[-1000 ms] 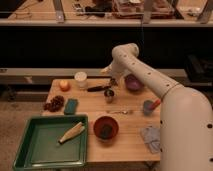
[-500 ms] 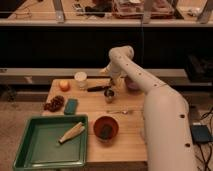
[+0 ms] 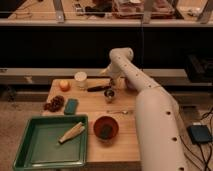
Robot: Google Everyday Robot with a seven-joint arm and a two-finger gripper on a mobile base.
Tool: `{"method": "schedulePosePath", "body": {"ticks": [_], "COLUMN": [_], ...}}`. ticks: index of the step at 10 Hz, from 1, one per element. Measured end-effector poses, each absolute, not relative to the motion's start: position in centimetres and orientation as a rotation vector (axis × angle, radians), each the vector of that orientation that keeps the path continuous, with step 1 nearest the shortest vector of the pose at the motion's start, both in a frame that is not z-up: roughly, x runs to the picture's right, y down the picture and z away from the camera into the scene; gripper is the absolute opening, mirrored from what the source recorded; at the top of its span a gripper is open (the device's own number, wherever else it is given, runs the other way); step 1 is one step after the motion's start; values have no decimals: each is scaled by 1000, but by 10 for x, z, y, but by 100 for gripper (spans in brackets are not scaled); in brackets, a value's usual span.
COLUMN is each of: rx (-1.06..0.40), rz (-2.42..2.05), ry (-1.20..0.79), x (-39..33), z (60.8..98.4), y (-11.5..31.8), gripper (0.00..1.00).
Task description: Place brush in paper cup
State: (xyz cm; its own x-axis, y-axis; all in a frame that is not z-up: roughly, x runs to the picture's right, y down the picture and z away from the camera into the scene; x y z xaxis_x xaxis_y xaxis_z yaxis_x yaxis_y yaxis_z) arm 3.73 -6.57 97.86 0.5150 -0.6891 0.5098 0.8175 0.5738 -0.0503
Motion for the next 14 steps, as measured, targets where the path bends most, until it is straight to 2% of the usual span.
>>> {"method": "schedulePosePath", "body": {"ticks": [5,14], "rx": [-346,-351], "rz": [-933,-938], "ry": [-489,-509], "x": [42,37], "z": [1008,1013], "y": [-58,-54], "gripper": [80,80]}}
